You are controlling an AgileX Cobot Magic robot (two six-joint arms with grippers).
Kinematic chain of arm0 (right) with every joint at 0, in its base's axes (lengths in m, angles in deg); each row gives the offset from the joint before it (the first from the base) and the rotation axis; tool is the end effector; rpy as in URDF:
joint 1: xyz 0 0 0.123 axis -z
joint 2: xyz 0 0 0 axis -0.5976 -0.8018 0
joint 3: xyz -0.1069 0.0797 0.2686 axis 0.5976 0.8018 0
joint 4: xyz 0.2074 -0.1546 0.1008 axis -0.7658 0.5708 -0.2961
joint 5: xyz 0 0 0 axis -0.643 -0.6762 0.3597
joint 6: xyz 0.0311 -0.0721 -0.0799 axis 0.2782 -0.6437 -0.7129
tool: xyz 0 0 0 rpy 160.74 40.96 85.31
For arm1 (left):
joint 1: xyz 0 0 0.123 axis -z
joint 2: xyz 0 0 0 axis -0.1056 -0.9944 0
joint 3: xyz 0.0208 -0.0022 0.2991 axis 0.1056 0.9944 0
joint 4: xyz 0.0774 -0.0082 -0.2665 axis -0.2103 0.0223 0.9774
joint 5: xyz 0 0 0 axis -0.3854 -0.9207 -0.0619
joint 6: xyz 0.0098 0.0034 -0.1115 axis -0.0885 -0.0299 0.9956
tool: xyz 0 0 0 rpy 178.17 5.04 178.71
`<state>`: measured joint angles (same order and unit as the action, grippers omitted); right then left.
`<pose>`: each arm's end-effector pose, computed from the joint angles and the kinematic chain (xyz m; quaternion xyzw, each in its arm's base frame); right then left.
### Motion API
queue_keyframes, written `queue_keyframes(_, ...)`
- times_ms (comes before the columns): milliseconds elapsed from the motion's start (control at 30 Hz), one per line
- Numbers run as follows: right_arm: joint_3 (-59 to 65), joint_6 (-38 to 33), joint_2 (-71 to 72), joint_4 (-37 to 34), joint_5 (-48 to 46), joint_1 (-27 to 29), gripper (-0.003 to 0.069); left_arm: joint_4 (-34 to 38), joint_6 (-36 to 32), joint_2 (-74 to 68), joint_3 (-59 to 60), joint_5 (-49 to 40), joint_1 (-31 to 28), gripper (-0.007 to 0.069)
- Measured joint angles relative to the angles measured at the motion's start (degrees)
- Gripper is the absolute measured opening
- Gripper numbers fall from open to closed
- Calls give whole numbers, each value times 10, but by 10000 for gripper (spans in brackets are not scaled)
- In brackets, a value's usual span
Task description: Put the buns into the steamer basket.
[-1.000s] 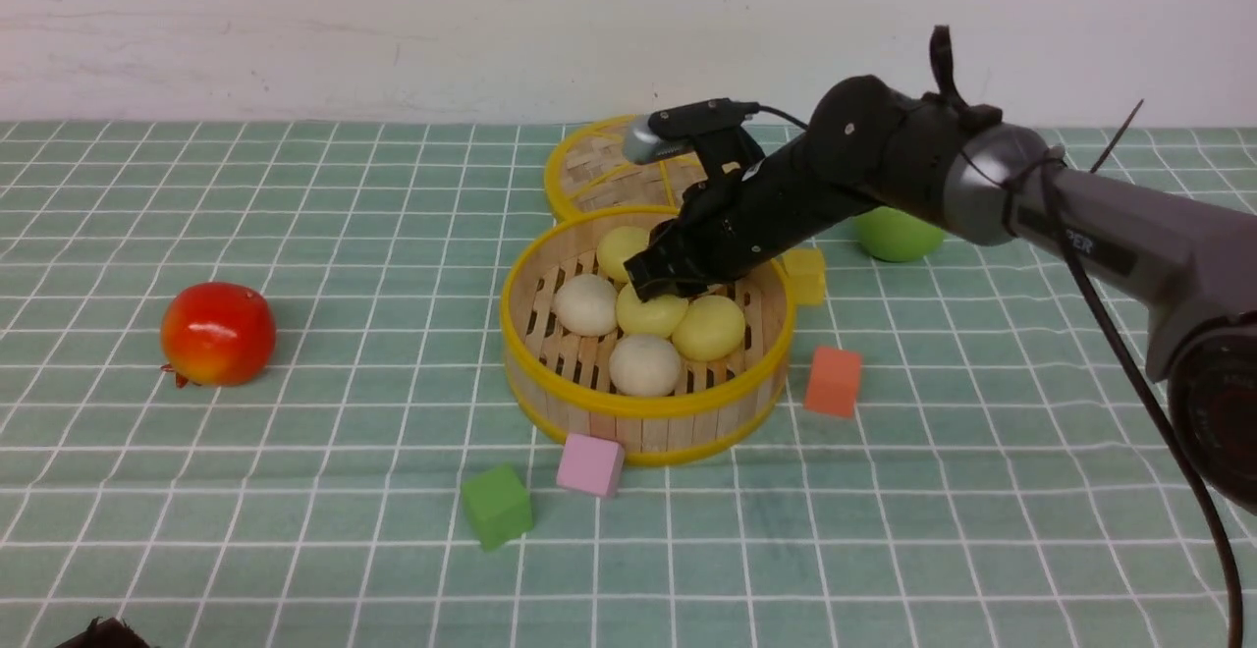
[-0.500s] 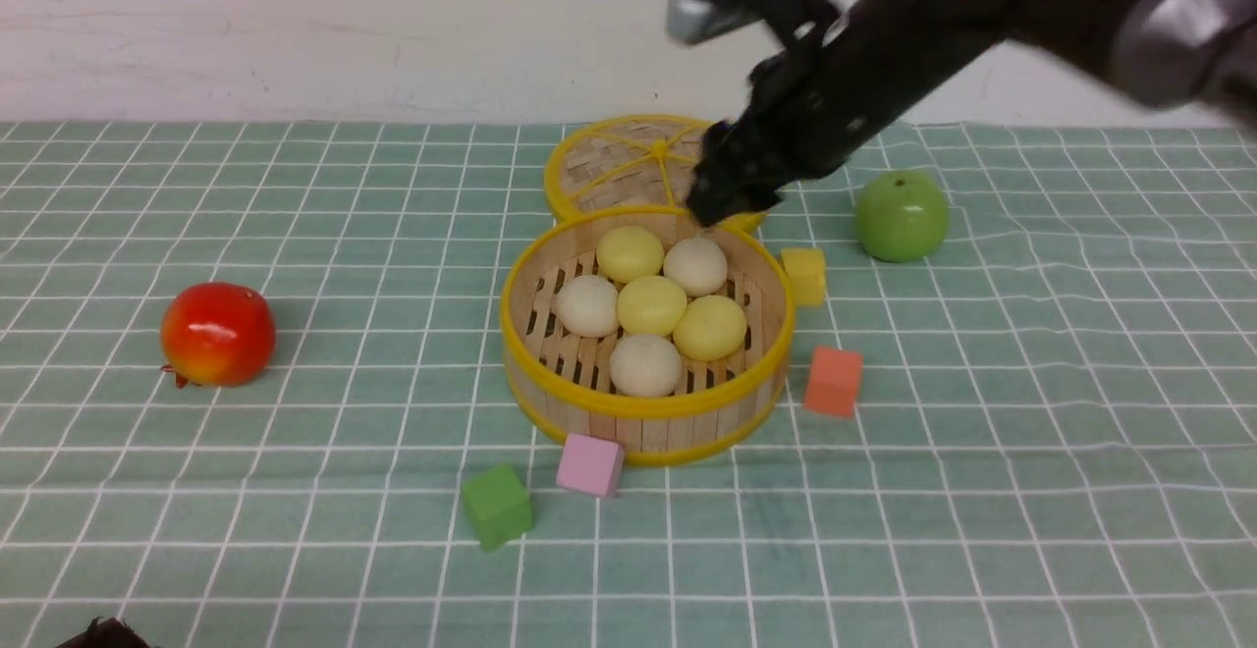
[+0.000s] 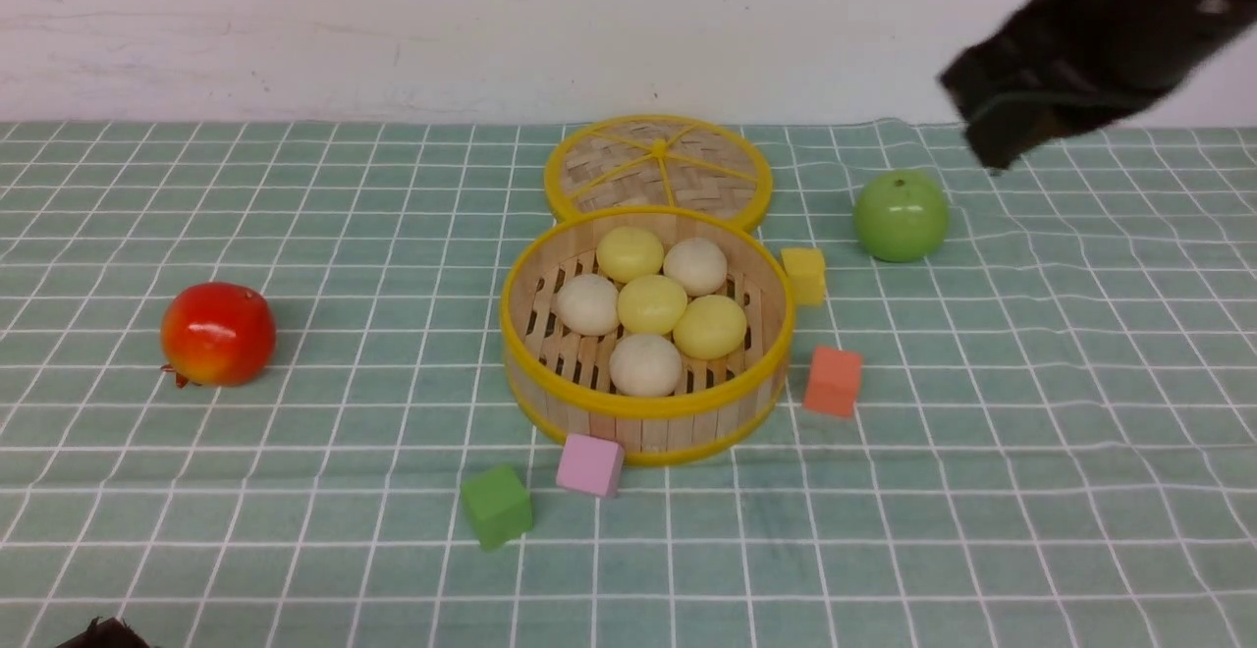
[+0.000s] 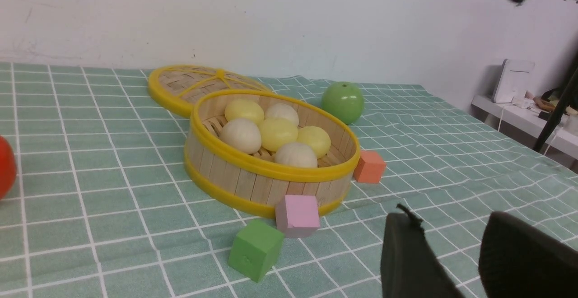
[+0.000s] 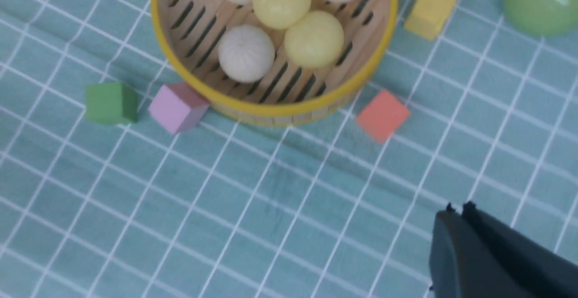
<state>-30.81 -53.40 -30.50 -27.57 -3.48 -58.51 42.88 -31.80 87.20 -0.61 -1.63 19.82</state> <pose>0.3164 0.1375 0.4338 -0.1937 0.9307 0.1002 0.2935 0.0714 -0.0434 0.2292 0.0888 0.6913 -0.2756 0.6620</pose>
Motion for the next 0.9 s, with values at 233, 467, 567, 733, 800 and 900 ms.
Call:
queue_keyframes(233, 42, 27, 98, -1, -7, 0, -2, 0, 0, 0, 0, 0, 0, 238)
queue_keyframes(467, 43, 27, 115, 0, -7, 0, 0, 0, 0, 0, 0, 0, 0, 238)
queue_keyframes(567, 58, 27, 125, 20, -5, 0, 0, 0, 0, 0, 0, 0, 0, 238)
queue_keyframes(733, 186, 27, 221, 55, 67, 0, 0, 0, 0, 0, 0, 0, 0, 238)
queue_keyframes(800, 254, 27, 281, 66, 122, 0, 0, 0, 0, 0, 0, 0, 0, 238)
queue_keyframes(900, 458, 27, 418, 74, 286, 21, 0, 0, 0, 0, 0, 0, 0, 238)
